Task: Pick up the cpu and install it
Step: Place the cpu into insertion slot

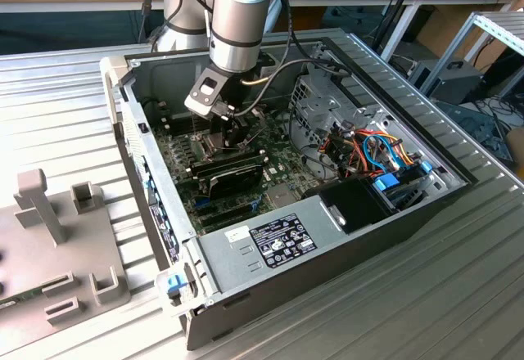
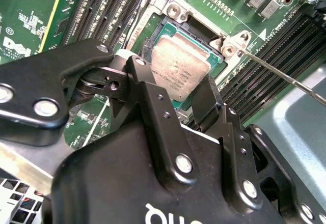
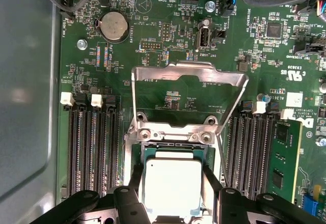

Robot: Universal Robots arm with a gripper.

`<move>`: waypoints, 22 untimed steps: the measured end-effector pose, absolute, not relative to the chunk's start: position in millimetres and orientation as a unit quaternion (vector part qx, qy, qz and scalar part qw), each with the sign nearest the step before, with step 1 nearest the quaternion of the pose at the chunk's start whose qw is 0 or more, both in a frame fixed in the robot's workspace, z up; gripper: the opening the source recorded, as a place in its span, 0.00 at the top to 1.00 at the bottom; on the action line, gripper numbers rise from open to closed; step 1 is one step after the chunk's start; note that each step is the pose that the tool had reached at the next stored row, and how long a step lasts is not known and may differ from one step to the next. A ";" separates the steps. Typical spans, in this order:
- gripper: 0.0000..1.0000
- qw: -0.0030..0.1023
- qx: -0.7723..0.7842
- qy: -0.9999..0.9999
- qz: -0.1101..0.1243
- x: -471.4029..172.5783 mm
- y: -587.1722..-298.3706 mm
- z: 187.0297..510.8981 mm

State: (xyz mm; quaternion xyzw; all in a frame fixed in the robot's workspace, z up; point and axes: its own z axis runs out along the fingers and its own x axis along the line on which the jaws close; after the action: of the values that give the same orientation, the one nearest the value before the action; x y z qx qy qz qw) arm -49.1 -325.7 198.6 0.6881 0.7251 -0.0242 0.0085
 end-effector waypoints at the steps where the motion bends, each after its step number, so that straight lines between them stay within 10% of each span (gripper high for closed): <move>1: 0.45 0.009 0.688 0.725 -0.024 -49.1 -325.7 198.4; 22: 0.45 0.009 0.688 0.725 -0.024 -48.0 -325.7 196.6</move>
State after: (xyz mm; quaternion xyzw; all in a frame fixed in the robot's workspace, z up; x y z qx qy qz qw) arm -48.0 -325.7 196.6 0.6882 0.7251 -0.0243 0.0085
